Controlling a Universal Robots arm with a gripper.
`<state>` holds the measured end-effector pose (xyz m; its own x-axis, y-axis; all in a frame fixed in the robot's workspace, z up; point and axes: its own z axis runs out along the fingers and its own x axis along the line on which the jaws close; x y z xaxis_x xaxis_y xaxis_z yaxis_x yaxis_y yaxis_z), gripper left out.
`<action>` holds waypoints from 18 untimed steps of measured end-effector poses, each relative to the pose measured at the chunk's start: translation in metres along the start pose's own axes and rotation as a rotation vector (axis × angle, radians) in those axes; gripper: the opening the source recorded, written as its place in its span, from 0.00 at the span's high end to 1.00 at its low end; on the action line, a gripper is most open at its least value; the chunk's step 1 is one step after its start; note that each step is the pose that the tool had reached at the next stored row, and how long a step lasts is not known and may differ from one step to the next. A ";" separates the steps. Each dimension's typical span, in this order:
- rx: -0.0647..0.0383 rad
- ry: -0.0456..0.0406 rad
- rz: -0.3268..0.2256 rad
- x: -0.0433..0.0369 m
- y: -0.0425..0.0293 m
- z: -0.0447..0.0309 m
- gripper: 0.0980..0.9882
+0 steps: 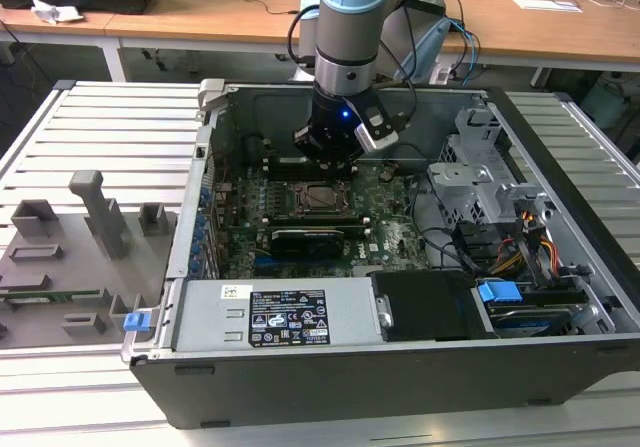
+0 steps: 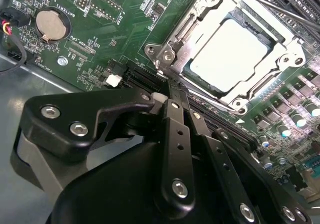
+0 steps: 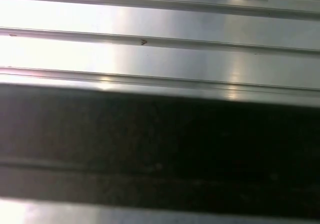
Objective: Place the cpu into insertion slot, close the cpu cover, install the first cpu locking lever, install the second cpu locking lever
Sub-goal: 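Install the first cpu locking lever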
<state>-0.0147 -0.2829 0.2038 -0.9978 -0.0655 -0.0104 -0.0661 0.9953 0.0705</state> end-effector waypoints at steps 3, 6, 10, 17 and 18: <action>0.004 0.0002 0.000 -0.0002 -0.0001 0.0006 0.99; 0.006 -0.0002 0.001 -0.0004 0.0000 0.0016 0.99; 0.007 0.0003 0.001 -0.0006 -0.0002 0.0016 0.99; 0.006 0.0001 0.001 -0.0007 -0.0001 -0.0067 0.99; 0.006 0.0003 0.001 -0.0006 -0.0018 -0.0068 0.99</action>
<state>-0.0141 -0.2851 0.2104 -0.9979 -0.0642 -0.0100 -0.0648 0.9958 0.0641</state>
